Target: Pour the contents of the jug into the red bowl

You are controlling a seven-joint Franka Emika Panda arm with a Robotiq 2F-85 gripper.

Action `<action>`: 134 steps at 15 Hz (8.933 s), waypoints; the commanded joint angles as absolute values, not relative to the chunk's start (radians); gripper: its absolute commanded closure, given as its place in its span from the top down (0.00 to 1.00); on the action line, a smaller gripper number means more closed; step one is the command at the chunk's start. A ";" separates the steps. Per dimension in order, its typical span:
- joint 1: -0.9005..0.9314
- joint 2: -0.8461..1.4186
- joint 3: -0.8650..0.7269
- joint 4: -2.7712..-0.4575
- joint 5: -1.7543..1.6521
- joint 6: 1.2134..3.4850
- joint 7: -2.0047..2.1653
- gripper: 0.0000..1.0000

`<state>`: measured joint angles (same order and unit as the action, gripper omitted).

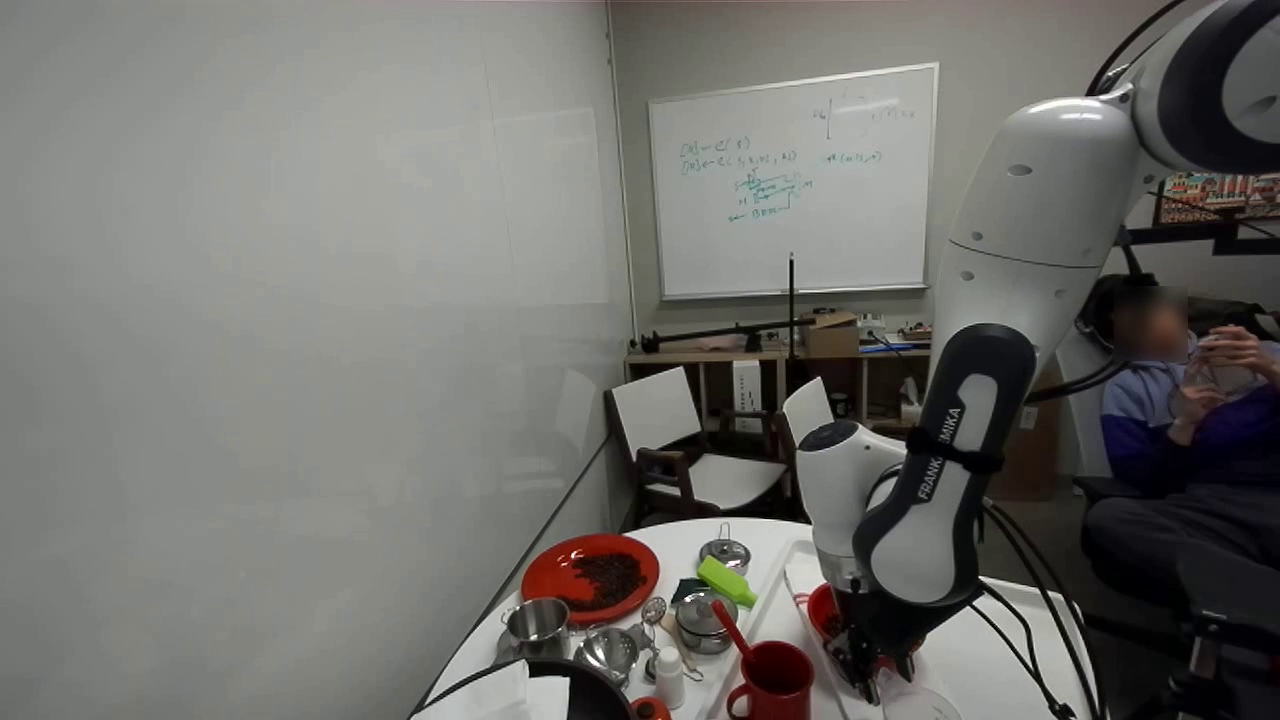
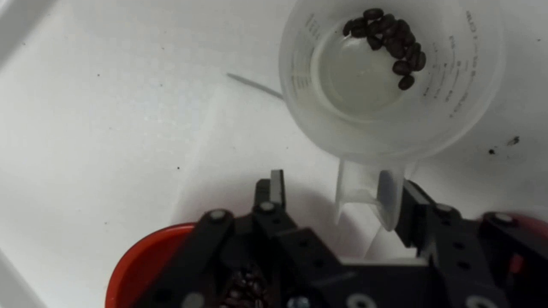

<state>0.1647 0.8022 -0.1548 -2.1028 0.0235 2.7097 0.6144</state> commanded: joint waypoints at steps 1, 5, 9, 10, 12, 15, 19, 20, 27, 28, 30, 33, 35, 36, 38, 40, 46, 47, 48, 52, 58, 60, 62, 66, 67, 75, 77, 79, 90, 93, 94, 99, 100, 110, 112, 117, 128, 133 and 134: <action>0.160 0.821 -0.145 -2.081 0.064 2.697 0.587 0.28; 0.128 0.805 -0.108 -2.087 0.086 2.674 0.544 0.07; 0.091 0.724 -0.075 -2.142 0.118 2.657 0.460 0.11; 0.090 0.695 -0.080 -2.161 0.119 2.657 0.448 0.11; 0.103 0.637 -0.110 -2.196 0.102 2.650 0.446 0.11; 0.120 0.566 -0.159 -2.227 0.075 2.627 0.466 0.11; 0.182 0.515 -0.257 -2.249 -0.005 2.637 0.561 0.11; 0.200 0.509 -0.282 -2.252 -0.033 2.643 0.588 0.11; 0.360 0.558 -0.470 -2.215 -0.282 2.691 0.943 0.11; 0.378 0.566 -0.490 -2.208 -0.315 2.693 0.997 0.11; 0.425 0.594 -0.544 -2.189 -0.396 2.693 1.124 0.11; 0.463 0.638 -0.596 -2.151 -0.493 2.673 1.282 0.11; 0.496 0.675 -0.638 -2.122 -0.551 2.661 1.390 0.11; 0.514 0.695 -0.658 -2.107 -0.578 2.651 1.444 0.11; 0.548 0.734 -0.695 -2.077 -0.632 2.624 1.546 0.11; 0.570 0.765 -0.713 -2.050 -0.689 2.580 1.644 0.11; 0.597 0.811 -0.676 -1.979 -0.942 2.353 1.971 0.10; 0.588 0.811 -0.651 -1.968 -0.989 2.298 2.022 0.10; 0.571 0.807 -0.618 -1.959 -1.032 2.241 2.064 0.10; 0.471 0.791 -0.448 -1.920 -1.181 2.006 2.213 0.10; 0.313 0.820 -0.217 -1.859 -1.323 1.721 2.351 0.10; 0.279 0.837 -0.168 -1.840 -1.358 1.647 2.372 0.10; 0.255 0.865 -0.133 -1.814 -1.392 1.579 2.375 0.10; 0.245 0.925 -0.081 -1.777 -1.480 1.464 2.366 0.10; 0.247 0.940 -0.070 -1.770 -1.504 1.440 2.362 0.10; 0.246 1.045 -0.005 -1.723 -1.619 1.285 2.336 0.10; 0.243 1.070 0.002 -1.705 -1.624 1.249 2.326 0.10; 0.243 1.096 0.003 -1.683 -1.622 1.211 2.312 0.10; 0.247 1.206 -0.003 -1.577 -1.624 1.060 2.236 0.10; 0.240 1.218 0.004 -1.561 -1.620 1.048 2.213 0.10; 0.221 1.201 0.022 -1.574 -1.618 1.094 2.166 0.10; 0.153 1.124 0.090 -1.635 -1.599 1.314 2.024 0.10; 0.140 1.117 0.098 -1.636 -1.587 1.345 1.993 0.10; 0.049 0.829 0.169 -1.874 -1.558 1.762 1.748 0.10; 0.033 0.752 0.177 -1.945 -1.563 1.867 1.720 0.10; -0.001 0.620 0.174 -2.068 -1.584 2.165 1.672 0.10; -0.113 0.649 0.145 -2.128 -1.639 2.855 1.550 0.10; -0.195 0.712 0.147 -2.146 -1.599 3.112 1.366 0.10; -0.209 0.737 0.146 -2.146 -1.591 3.155 1.321 0.10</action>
<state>-0.1586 0.6842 0.1373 -2.1415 -1.6150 3.0357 1.4426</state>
